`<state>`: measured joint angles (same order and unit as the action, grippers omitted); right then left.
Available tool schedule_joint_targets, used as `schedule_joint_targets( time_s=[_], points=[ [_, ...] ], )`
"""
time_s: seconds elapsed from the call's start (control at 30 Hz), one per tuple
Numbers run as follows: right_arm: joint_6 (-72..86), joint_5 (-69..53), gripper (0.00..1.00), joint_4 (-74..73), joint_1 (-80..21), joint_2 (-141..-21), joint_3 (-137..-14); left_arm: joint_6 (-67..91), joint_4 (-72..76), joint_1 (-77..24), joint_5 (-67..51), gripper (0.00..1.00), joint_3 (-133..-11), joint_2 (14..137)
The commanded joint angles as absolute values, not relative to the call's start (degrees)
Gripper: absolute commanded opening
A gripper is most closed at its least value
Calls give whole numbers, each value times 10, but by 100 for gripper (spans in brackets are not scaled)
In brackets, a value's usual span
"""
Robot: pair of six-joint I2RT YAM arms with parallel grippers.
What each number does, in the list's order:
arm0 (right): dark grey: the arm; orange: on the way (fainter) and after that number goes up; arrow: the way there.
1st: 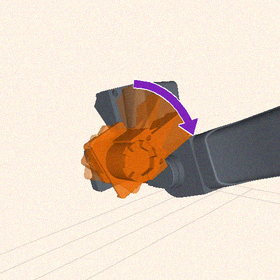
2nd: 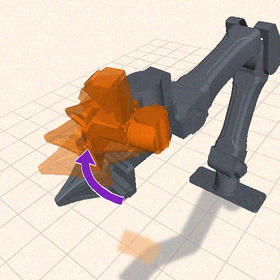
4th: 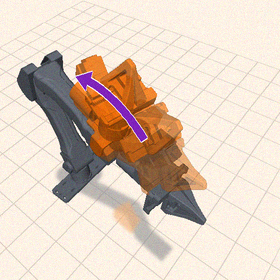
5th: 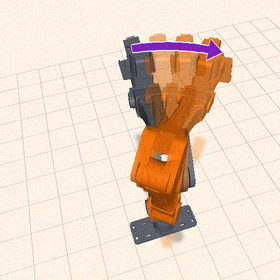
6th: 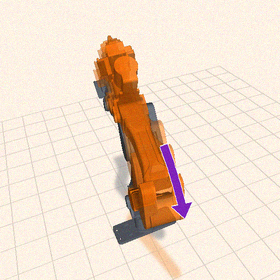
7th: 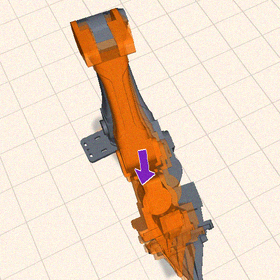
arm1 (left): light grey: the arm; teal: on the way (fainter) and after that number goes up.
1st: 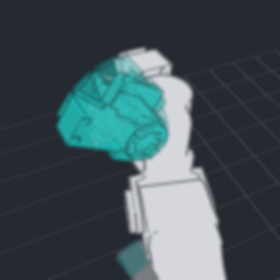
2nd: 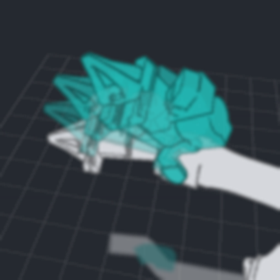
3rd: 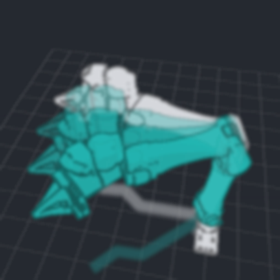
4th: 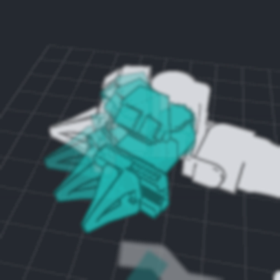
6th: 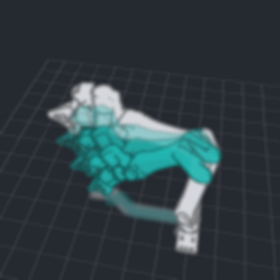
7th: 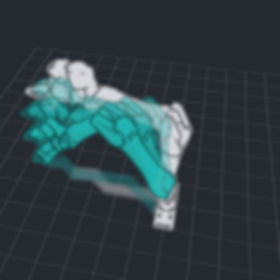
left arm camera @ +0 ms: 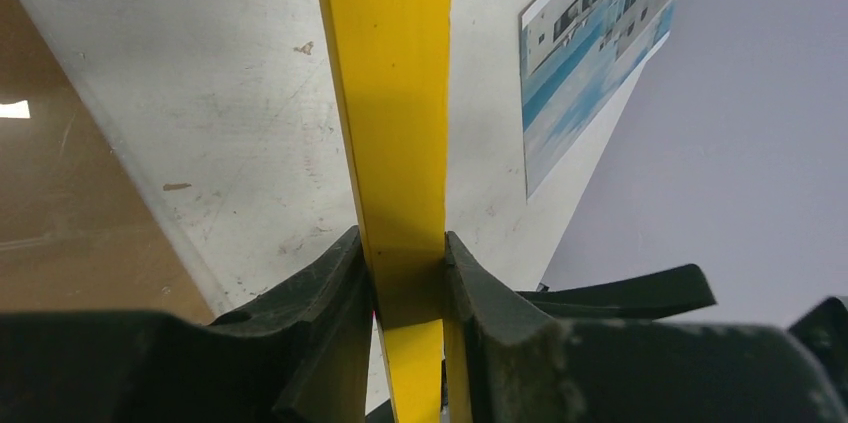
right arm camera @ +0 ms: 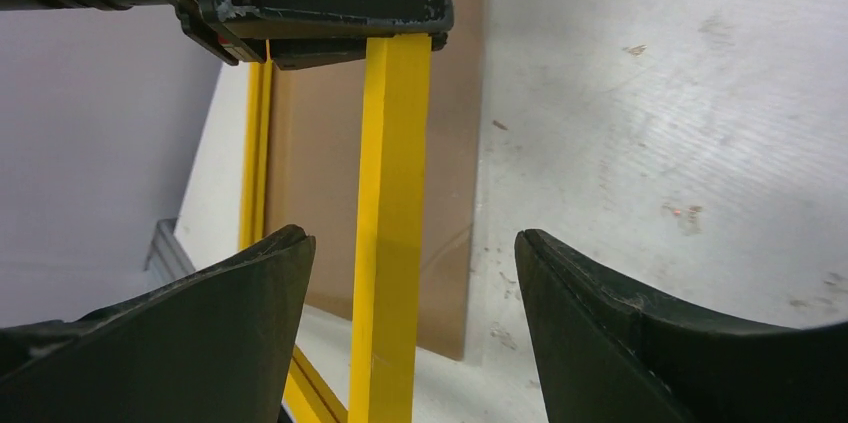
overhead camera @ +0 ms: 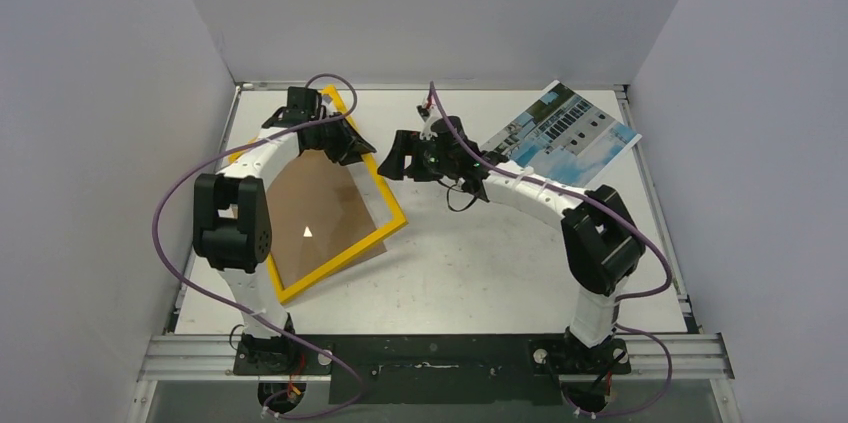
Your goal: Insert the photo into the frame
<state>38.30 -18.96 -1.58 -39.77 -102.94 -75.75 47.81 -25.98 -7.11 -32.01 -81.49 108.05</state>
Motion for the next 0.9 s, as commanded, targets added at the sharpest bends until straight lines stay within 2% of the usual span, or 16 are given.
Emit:
schedule_joint_targets(
  time_s=[0.0, 0.1, 0.23, 0.47, 0.53, 0.67, 0.7, 0.73, 0.77, 0.87],
  points=[
    [453, -255, 75, 82, -402, -1067, -777, 476, -269, -66, -341, 0, -844, 1028],
    [495, -302, 72, 141, -400, -1097, -789, 473, -275, -66, -342, 0, -844, 1015],
    [562, -354, 53, 244, -400, -1123, -783, 470, -276, -66, -340, 0, -835, 1001],
    [588, -387, 35, 247, -398, -1143, -803, 470, -268, -66, -338, 0, -829, 986],
    [590, -392, 25, 246, -398, -1143, -808, 467, -269, -66, -335, 0, -830, 983],
    [583, -384, 10, 229, -398, -1132, -813, 446, -283, -67, -318, 0, -842, 977],
    [582, -382, 7, 226, -398, -1129, -814, 434, -294, -67, -310, 3, -850, 975],
    [580, -381, 3, 221, -399, -1126, -816, 420, -308, -67, -300, 15, -859, 973],
    [578, -377, 0, 218, -399, -1122, -818, 407, -323, -66, -292, 23, -870, 972],
    [573, -355, 0, 200, -403, -1104, -830, 356, -379, -66, -266, 43, -907, 973]
  ],
)
